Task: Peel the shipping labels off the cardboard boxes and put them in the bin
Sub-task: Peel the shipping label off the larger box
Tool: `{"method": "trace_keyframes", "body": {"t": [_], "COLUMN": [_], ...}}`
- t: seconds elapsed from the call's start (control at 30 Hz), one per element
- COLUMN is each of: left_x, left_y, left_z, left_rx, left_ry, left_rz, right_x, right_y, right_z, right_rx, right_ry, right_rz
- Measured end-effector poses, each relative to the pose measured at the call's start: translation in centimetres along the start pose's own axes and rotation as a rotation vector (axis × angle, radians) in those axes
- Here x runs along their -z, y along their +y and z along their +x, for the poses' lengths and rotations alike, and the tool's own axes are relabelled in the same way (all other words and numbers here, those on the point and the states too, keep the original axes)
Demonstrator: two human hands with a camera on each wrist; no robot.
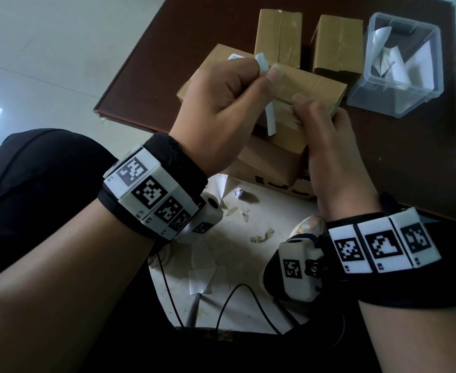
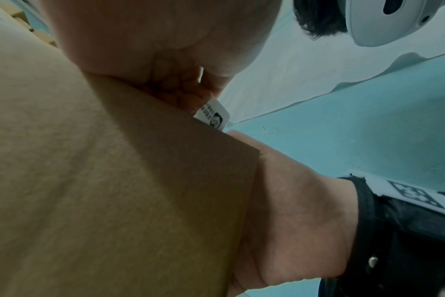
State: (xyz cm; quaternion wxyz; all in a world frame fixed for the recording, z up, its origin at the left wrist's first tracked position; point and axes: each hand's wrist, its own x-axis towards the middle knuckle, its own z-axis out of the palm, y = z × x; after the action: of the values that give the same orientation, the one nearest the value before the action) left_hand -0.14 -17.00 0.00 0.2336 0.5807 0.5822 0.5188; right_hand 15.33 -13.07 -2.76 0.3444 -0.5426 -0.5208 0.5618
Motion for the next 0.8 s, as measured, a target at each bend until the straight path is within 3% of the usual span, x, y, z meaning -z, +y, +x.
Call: {"method": "trace_keyframes", "body": {"t": [0.8], "left_x": [0.13], "left_y": [-0.03], "left_z": [-0.12], "left_rx": [0.015], "left_ry": [-0.004], "left_rz": [-0.037], "right_x": [0.03], "right_y": [0.02], "right_z": [-0.13], "right_rx": [-0.002], "right_ry": [0.000], "right_rz": [-0.033]}}
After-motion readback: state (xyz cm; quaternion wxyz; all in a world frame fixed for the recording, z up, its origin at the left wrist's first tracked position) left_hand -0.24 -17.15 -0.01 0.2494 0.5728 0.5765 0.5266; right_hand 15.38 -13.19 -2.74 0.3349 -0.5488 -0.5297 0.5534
